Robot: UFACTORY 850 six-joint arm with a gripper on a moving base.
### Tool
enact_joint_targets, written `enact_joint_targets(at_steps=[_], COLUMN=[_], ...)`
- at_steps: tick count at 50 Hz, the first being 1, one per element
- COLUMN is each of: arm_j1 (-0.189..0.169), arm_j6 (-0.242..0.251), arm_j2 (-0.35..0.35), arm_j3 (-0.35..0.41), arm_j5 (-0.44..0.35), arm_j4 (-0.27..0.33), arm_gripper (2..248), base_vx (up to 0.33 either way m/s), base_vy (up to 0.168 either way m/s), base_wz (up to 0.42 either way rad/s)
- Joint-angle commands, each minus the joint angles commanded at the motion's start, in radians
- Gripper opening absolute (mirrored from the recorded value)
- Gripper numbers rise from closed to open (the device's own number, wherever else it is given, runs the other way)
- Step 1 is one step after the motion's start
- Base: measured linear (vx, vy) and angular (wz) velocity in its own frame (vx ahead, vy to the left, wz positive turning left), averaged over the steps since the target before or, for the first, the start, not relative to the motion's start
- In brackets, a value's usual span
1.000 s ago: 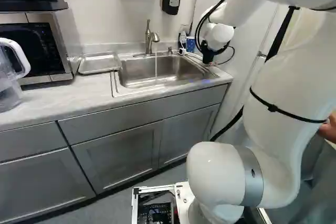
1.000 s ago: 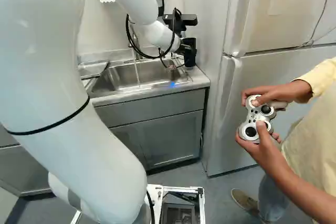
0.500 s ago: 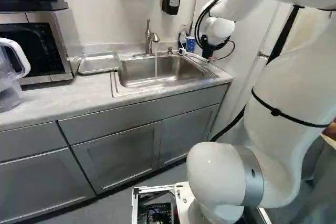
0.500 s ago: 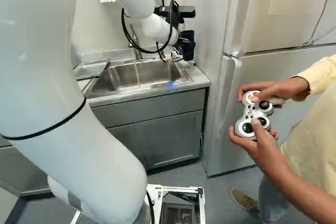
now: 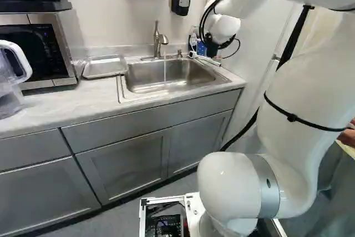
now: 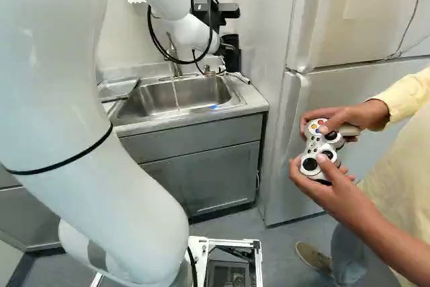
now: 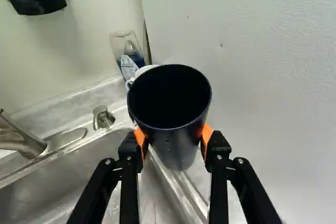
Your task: Rinse the cup and place it in the tray
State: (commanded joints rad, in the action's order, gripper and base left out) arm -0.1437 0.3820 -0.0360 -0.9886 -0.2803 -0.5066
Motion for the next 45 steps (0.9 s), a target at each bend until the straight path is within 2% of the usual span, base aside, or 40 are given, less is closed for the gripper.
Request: enact_joint_targets(at_steps=[24, 45], arm_j1=[0.063, 0.079], arm_j6=[0.000, 0.000], arm_j2=[0.020, 0.039], arm_j3=[0.021, 0.040], arm_j5=[0.018, 0.087], arm_j4=[0.000, 0.000], arm_gripper=[120, 120], base_vx=[0.000, 0.000], base_vy=[0.000, 0.000], base_wz=[0.000, 0.000])
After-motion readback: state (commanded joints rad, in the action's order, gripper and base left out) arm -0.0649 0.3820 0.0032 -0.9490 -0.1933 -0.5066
